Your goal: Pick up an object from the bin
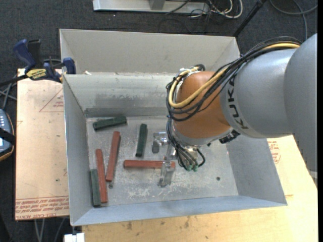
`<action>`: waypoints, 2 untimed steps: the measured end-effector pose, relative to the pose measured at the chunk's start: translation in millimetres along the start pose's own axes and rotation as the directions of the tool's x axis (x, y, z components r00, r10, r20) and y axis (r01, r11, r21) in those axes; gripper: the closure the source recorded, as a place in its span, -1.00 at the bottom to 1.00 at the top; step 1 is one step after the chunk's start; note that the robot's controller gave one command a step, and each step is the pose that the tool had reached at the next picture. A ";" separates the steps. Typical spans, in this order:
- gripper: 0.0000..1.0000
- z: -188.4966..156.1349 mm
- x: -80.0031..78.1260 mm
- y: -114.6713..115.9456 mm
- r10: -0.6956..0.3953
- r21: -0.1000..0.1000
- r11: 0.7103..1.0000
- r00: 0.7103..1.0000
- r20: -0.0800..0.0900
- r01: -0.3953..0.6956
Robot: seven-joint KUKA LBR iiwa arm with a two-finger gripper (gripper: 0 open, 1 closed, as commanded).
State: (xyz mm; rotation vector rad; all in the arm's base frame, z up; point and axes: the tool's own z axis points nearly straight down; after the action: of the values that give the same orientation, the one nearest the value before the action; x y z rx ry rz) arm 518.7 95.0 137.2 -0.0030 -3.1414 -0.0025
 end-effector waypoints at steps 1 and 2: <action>-1.00 0.0 0.0 0.0 0.000 0.000 1.000 1.000 0.000 0.000; -1.00 33.8 -13.4 -11.1 0.062 -0.002 0.998 0.998 0.005 -0.062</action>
Offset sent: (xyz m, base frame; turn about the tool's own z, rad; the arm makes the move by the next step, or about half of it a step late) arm 0.0222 -0.0239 -0.0670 0.1220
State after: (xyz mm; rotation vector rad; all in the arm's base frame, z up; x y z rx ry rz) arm 532.1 84.0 103.4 -0.1004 -3.1445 -0.0050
